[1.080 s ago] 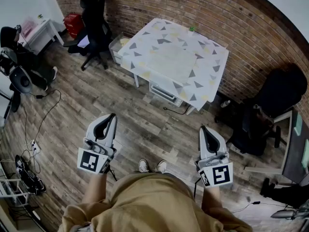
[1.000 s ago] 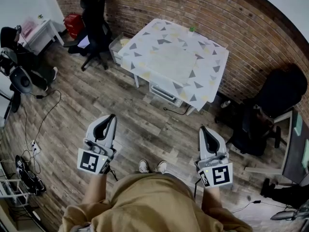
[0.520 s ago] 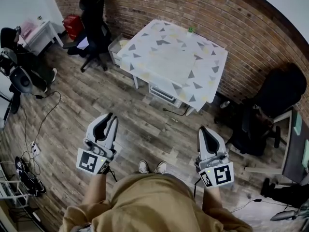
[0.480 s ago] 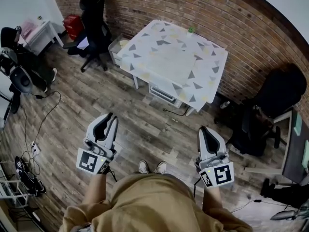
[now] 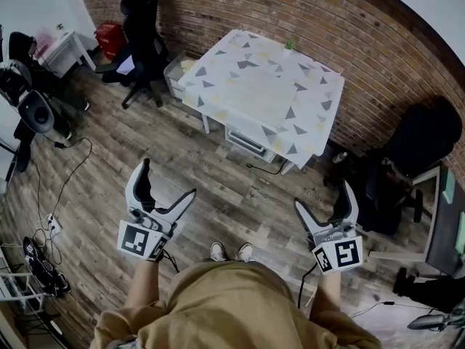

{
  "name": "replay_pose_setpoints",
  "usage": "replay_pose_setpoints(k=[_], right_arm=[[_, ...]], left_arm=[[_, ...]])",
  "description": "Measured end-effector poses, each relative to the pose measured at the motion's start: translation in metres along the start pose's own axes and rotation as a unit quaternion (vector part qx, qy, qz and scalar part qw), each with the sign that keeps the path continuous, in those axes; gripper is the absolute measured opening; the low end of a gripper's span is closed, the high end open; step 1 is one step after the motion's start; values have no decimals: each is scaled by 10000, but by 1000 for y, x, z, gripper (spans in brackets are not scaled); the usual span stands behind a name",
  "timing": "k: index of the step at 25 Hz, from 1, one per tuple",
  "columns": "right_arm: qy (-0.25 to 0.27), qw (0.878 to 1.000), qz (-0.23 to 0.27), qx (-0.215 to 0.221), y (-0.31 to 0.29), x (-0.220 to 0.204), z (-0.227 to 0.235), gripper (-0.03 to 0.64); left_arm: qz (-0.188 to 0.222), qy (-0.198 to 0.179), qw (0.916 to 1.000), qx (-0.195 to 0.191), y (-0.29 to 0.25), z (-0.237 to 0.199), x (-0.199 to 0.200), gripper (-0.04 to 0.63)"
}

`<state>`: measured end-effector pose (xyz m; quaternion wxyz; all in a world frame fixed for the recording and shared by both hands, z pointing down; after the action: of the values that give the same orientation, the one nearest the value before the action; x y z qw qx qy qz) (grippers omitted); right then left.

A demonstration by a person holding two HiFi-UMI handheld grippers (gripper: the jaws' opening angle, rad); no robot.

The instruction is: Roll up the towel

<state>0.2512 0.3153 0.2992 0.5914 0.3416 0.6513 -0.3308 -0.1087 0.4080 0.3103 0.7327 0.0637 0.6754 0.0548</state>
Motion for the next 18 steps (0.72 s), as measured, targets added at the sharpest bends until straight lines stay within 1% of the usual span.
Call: replay_pose_setpoints(k=[3, 5, 7, 11, 14, 18], right_arm=[[81, 9992, -378, 116, -12, -7, -6, 503], [207, 9982, -541, 122, -22, -7, -14, 500], [244, 9981, -562, 75, -29, -7, -21, 500], [197, 9979, -617, -9, -41, -15, -27, 500], [101, 9969, -780, -31, -48, -28, -27, 500], [52, 9961, -876, -51, -72, -42, -6, 499]], left_arm=[[-135, -3, 9999, -3, -2, -10, -7, 580], [-271, 39, 9996, -31, -6, -19, -14, 586], [-348, 69, 9994, -47, -7, -28, -21, 588], [-414, -43, 9990, -138, -11, -39, -36, 588], [-593, 29, 9980, -224, -16, -41, -51, 588], [-732, 20, 9967, -337, -49, -45, -69, 588]])
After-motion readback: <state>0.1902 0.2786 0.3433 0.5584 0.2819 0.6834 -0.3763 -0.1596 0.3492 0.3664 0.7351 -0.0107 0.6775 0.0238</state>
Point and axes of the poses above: the fingertips, and each gripper's own axes: y backward along the fingers, z to its right, x out of its top, the point moved 5 cm from there along y, backward along the fingers, and after that the axes turned 14 degrees about x, right-handed, at the moved point
